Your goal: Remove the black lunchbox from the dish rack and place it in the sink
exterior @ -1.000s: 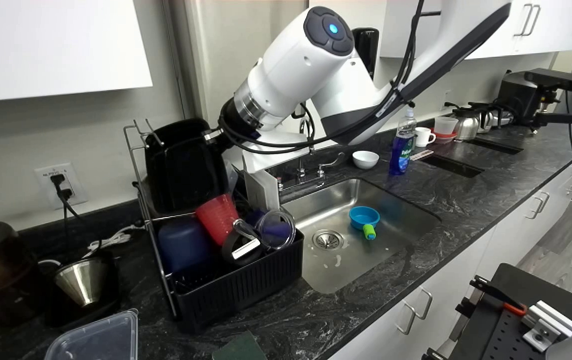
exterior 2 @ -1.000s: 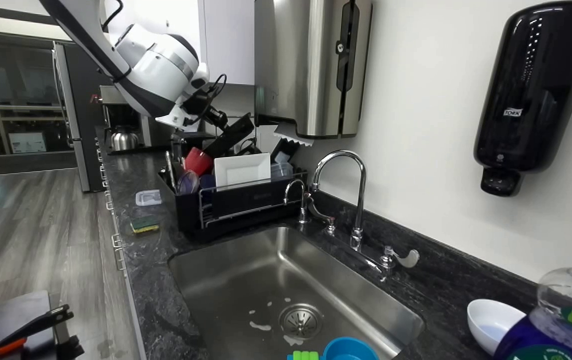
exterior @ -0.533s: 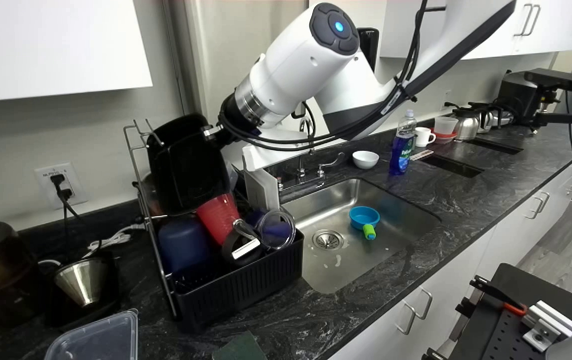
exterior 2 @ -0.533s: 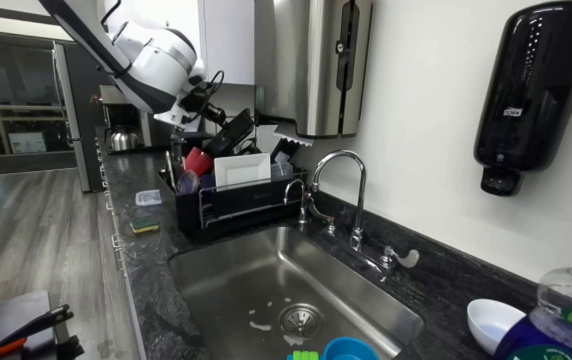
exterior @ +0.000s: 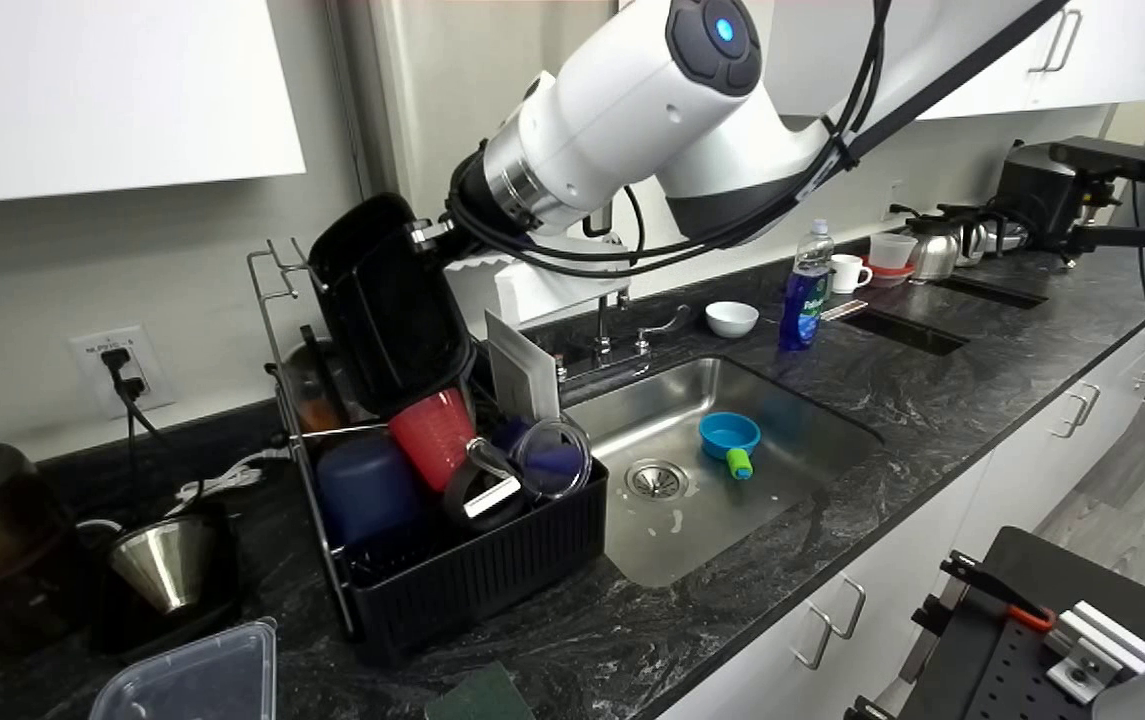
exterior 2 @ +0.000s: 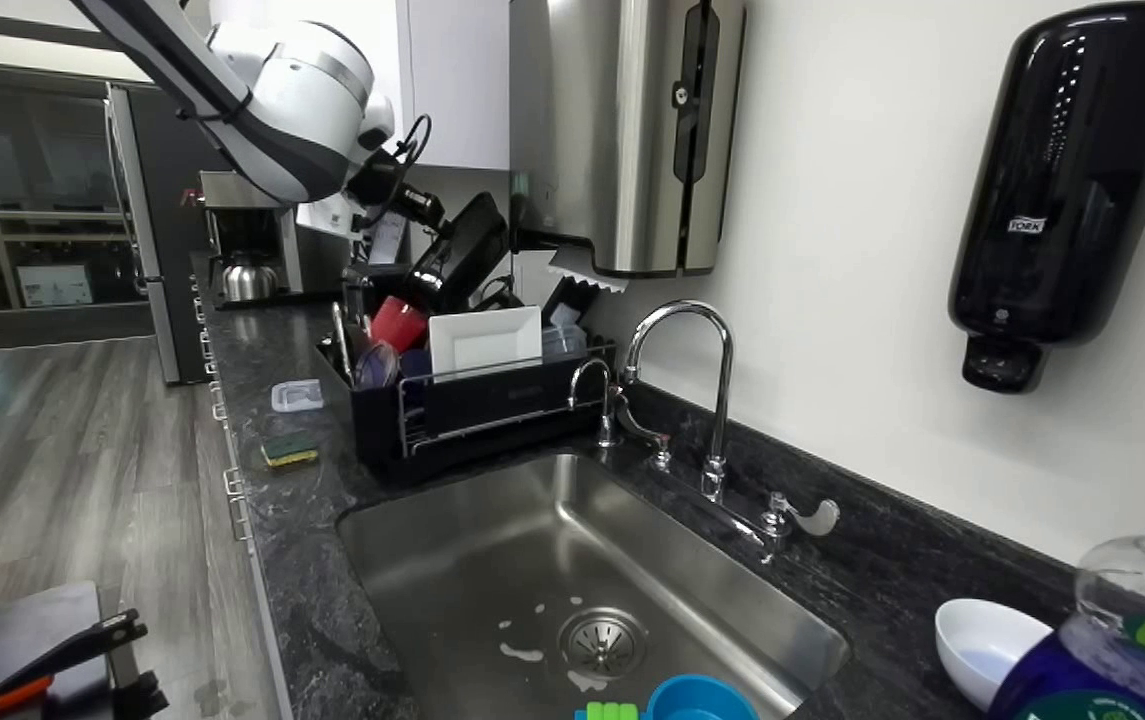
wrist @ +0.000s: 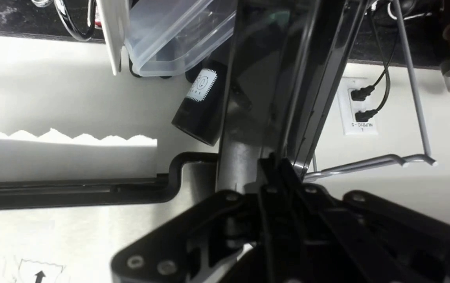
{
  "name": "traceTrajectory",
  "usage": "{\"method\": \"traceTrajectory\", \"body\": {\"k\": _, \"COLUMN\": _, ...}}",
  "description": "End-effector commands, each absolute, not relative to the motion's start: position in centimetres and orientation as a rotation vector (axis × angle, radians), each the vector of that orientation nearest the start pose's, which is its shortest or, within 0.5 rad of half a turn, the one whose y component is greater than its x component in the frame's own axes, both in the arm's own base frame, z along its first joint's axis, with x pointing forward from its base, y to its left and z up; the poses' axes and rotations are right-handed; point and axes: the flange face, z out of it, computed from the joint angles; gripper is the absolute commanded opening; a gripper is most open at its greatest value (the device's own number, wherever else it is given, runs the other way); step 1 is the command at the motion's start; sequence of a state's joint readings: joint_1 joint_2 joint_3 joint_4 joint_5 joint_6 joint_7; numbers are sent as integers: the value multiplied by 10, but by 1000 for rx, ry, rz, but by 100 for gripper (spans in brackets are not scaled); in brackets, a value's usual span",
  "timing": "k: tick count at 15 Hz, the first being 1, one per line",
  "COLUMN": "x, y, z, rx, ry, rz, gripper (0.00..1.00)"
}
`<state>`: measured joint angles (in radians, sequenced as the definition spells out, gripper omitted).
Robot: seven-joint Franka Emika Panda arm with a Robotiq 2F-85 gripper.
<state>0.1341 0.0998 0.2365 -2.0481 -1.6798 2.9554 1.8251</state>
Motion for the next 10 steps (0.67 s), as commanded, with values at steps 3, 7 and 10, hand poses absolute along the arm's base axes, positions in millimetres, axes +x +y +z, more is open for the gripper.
{"method": "traceTrajectory", "body": {"k": 3, "x": 503, "y": 259, "z": 435, "rx": -2642, "ry": -108, "rz": -1595, "gripper": 1}}
{"method": "traceTrajectory", "body": {"k": 7, "x": 497, "y": 252, "z": 435, "rx": -2643, "ry": -82, "rz": -1634, "gripper": 1}}
{"method": "traceTrajectory", "body": {"k": 10, "x": 492, "y": 247, "z": 439, "rx": -2633, "ry": -77, "rz": -1646, "gripper": 1}}
